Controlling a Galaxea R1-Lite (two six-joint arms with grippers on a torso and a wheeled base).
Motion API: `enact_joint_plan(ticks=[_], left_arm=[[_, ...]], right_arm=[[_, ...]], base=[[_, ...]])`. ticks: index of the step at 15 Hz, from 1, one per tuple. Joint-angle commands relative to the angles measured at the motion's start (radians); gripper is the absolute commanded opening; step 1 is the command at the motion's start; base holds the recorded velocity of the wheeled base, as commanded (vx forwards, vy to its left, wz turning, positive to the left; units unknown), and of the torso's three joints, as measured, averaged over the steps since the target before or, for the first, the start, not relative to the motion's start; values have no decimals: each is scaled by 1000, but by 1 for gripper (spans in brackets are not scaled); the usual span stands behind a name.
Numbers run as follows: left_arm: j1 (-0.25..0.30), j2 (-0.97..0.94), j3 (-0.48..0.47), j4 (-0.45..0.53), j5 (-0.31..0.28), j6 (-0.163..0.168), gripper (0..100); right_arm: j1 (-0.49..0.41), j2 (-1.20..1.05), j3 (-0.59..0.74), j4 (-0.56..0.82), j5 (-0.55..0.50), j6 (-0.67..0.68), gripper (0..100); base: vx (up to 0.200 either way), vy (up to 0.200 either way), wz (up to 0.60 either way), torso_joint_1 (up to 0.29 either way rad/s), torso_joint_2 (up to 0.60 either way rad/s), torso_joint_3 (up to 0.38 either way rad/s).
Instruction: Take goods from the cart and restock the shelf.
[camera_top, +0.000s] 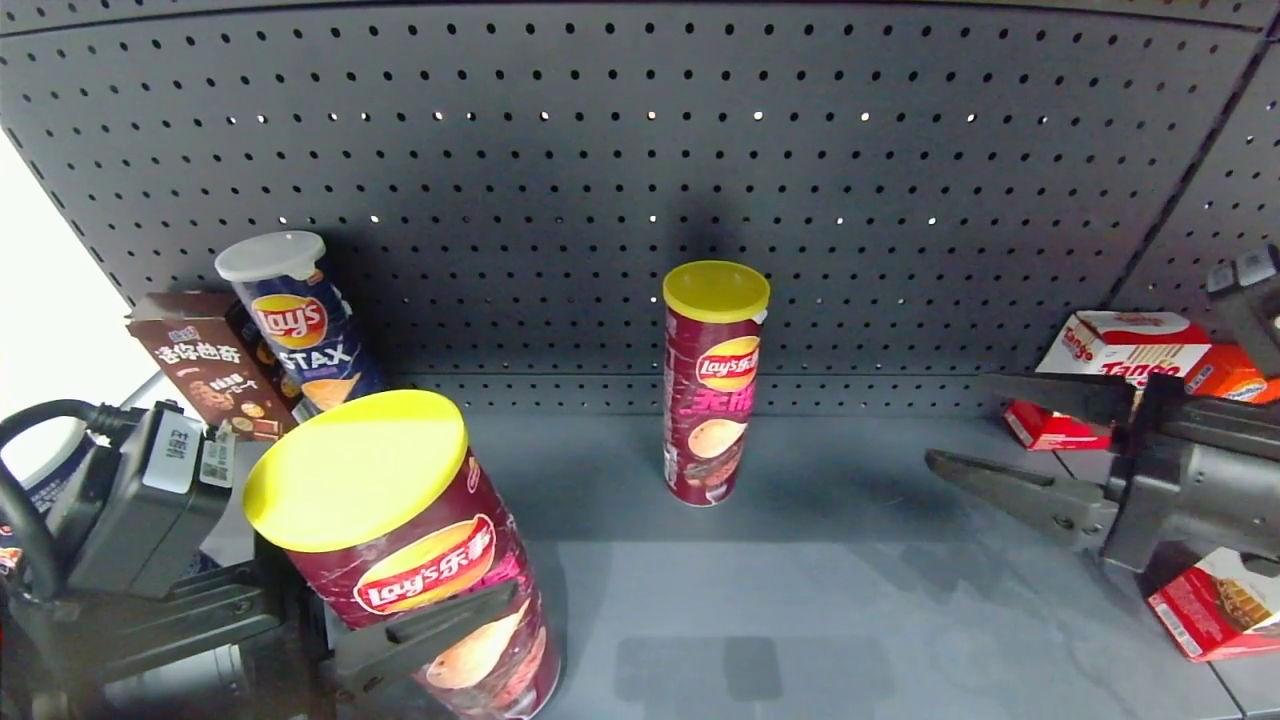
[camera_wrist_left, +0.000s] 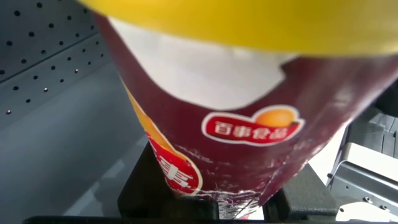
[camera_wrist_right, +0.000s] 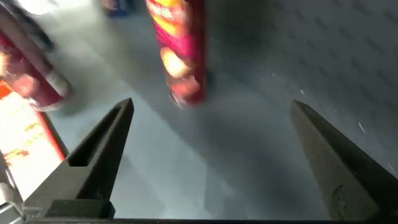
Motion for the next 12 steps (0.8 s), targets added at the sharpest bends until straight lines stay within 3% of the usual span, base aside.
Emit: enact_joint_plan(ticks=[1, 2, 7, 12], left_arm=[[0, 2, 1, 0, 0, 0, 0], [14, 2, 1, 0, -1, -2, 0], [20, 1, 1, 0, -1, -5, 0], [34, -2, 1, 0, -1, -6, 0]], right_arm=[[-3, 150, -44, -68, 110, -5, 100], [-6, 196, -70, -101, 193, -8, 100], [-21, 377, -148, -303, 380, -11, 100], [-17, 495, -265, -360, 404, -11, 100]], base=[[0, 0, 0, 0, 0, 0], [0, 0, 0, 0, 0, 0], [0, 0, 0, 0, 0, 0], [0, 0, 0, 0, 0, 0]])
